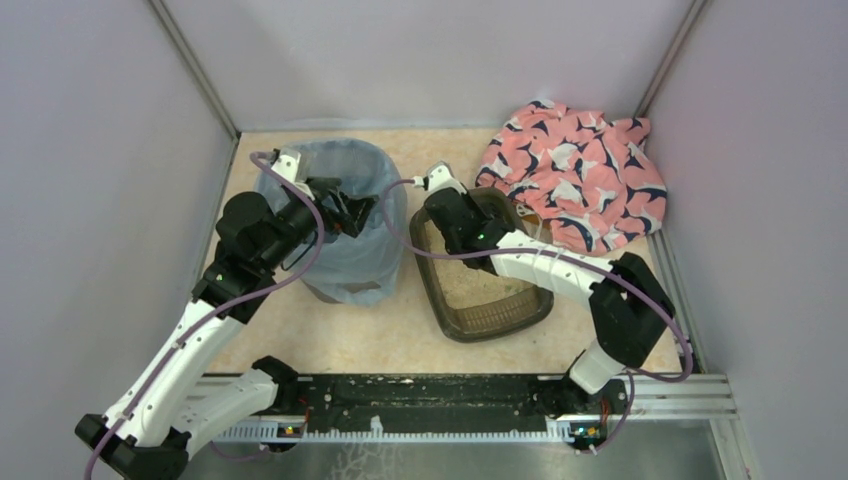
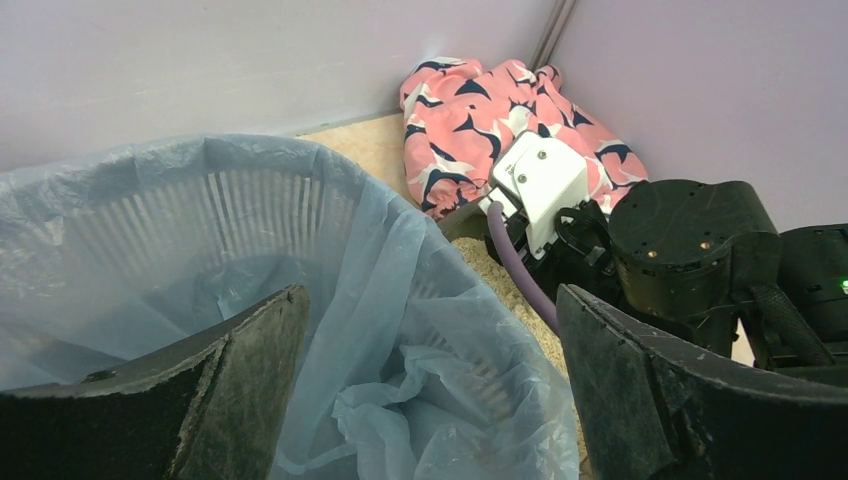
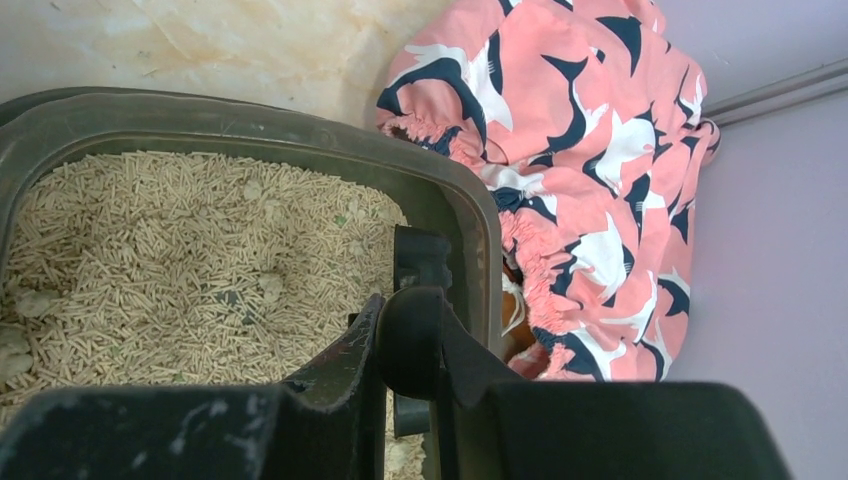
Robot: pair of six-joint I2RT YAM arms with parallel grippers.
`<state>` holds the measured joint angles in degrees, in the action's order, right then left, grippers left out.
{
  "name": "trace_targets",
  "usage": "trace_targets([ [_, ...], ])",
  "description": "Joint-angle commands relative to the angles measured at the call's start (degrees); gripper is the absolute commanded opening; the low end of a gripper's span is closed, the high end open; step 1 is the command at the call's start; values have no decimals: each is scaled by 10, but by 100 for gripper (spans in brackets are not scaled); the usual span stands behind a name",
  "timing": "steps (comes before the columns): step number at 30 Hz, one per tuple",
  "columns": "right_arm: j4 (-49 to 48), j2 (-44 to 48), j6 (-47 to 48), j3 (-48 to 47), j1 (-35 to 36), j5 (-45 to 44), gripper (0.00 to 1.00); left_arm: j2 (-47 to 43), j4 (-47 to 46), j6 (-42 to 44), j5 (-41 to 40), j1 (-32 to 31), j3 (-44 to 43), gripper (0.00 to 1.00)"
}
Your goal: Clean the litter box
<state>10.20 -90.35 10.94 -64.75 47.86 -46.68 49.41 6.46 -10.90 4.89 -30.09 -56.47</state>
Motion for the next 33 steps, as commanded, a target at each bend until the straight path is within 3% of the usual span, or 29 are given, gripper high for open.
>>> trace_targets([
  [1,-33,-6,-7,21,-15,-5,0,-2,-10,-2,11,4,3,99],
  [9,-52,5,-20,16,-20,28,0,16,-2,5,14,4,-10,99],
  [18,-54,51,29,-13,-19,-9,0,13,-6,-1,15,4,-3,99],
  [33,-114,8,62,41,-16,-26,0,10,-5,2,18,4,0,99],
])
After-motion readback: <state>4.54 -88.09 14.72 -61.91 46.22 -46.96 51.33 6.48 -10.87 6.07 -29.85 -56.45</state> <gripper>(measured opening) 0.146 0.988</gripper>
